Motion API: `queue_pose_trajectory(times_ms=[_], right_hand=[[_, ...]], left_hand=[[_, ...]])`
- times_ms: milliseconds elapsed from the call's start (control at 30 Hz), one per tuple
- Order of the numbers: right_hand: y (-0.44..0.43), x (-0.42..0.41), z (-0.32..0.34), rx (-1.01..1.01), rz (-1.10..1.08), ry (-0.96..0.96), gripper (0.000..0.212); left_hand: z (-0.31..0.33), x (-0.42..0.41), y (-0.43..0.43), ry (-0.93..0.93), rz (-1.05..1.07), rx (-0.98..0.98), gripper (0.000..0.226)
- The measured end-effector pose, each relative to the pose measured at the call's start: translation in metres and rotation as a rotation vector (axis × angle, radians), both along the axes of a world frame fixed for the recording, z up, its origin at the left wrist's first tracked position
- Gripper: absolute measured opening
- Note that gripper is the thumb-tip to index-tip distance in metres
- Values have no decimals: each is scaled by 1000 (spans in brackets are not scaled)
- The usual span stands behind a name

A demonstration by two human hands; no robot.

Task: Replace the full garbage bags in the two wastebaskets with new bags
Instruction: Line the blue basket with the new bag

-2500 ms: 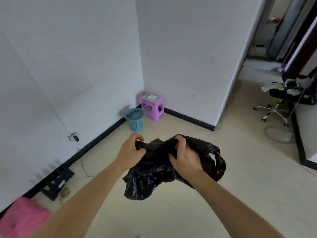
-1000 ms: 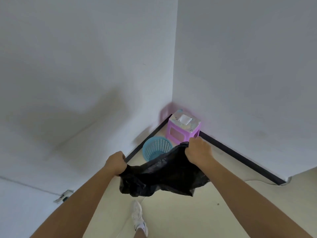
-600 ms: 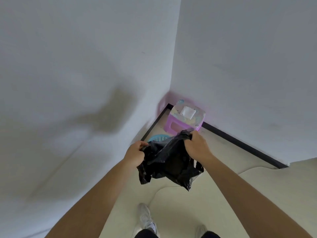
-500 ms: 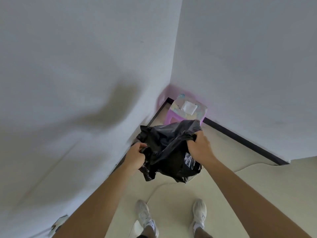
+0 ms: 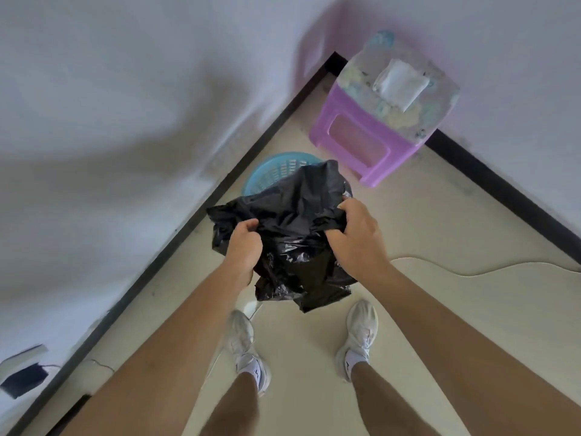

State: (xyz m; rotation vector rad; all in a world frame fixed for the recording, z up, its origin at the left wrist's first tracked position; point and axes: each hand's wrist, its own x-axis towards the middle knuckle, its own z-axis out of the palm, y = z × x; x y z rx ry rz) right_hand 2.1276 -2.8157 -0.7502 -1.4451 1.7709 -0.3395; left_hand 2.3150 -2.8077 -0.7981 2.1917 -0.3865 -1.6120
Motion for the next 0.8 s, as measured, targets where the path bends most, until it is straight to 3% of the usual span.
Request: queue_pose_trajectory(times_ms=[167, 300, 400, 433, 533, 633, 733, 800], right_hand=[[-8, -7, -73, 39, 95, -7, 16], [-31, -9, -147, 127, 163, 15, 20], [-59, -5, -204, 159, 224, 4, 28], [-69, -4, -222, 162, 240, 20, 29], [-99, -1, -272, 133, 305, 137, 19], [-121, 2, -311, 77, 379, 220, 8], [-134, 6, -333, 19, 521, 342, 9], [-138, 7, -340, -5, 663, 526, 19]], left_hand=[[-68, -18, -25, 123, 202, -21, 50], [-125, -21, -49, 143, 119, -89, 43], [-184, -17, -72, 88, 29, -154, 55], [-206, -16, -81, 86, 14, -159, 50], [-232, -24, -106, 82, -27, -155, 1], [-251, -31, -128, 62, -125, -227, 29], [-271, -32, -146, 3, -296, -279, 32], [-281, -27, -154, -86, -497, -296, 28]])
